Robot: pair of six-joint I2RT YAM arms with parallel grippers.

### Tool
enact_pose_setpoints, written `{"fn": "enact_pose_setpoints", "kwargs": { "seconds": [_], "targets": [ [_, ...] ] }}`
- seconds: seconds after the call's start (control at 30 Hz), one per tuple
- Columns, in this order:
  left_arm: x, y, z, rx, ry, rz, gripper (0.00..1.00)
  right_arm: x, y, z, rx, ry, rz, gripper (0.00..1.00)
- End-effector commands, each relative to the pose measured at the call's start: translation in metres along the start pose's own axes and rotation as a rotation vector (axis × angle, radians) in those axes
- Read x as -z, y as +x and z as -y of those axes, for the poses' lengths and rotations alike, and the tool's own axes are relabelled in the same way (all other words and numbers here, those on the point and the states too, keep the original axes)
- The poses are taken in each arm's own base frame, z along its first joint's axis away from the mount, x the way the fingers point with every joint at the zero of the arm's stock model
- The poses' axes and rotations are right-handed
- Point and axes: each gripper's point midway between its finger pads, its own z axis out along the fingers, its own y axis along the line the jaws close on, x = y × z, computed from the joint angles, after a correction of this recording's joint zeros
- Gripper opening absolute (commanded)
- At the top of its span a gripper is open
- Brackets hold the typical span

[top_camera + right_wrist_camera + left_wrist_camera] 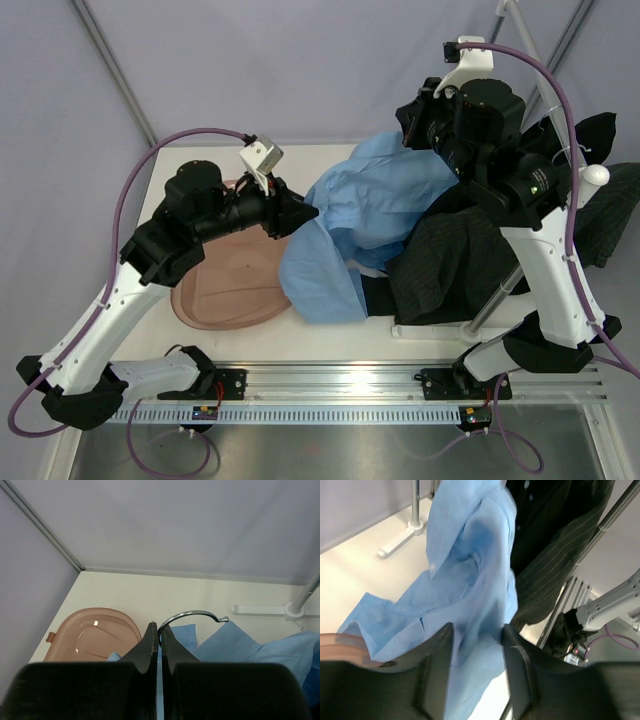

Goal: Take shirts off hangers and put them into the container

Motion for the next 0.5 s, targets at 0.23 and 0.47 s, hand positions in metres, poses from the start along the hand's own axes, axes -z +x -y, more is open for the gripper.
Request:
{"fn": "enact_pose_setpoints", "kwargs": {
  "seconds": [0.23, 0.47],
  "targets": [
    [-0.001, 0.015, -0.001, 0.012, -0.012, -0.016, 0.0, 0.001, -0.028, 0.015, 0.037, 0.099, 0.096, 0.0],
    [0.057, -0.027, 0.012, -0.045, -0.037, 0.286, 0.0, -0.012, -0.023, 0.043, 0.083, 0.283, 0.098, 0.0]
  ]
}}
